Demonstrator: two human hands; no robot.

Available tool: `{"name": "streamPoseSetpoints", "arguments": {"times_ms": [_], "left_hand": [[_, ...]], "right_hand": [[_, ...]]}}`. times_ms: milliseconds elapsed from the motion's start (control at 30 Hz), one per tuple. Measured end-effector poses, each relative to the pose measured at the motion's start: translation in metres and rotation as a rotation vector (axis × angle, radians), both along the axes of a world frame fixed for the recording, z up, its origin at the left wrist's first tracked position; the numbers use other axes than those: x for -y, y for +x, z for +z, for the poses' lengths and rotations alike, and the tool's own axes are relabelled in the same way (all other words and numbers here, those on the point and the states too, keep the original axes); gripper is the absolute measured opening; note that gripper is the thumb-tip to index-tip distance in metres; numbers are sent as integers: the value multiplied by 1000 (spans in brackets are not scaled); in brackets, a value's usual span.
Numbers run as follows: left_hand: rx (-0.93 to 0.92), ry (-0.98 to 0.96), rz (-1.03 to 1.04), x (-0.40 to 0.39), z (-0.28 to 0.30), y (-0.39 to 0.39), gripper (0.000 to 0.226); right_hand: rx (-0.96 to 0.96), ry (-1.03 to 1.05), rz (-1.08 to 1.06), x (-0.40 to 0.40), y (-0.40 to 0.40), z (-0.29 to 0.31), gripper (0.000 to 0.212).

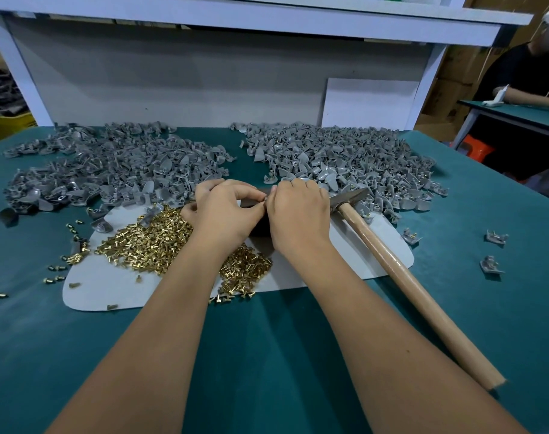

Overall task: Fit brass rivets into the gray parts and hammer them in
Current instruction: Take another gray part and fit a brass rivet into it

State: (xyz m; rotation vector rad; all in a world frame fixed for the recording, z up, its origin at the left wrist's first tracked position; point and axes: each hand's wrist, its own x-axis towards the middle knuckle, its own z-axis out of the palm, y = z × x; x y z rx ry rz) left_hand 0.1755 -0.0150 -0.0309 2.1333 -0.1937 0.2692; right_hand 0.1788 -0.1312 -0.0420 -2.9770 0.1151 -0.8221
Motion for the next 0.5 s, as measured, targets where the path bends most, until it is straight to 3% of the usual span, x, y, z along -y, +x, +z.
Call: {"name": "streamPoseSetpoints", "arguments": {"times_ms": [500], "left_hand": [[1, 70, 81, 1, -2, 1, 21]], "right_hand": [[11, 9, 23, 0, 1, -1, 31]]}}
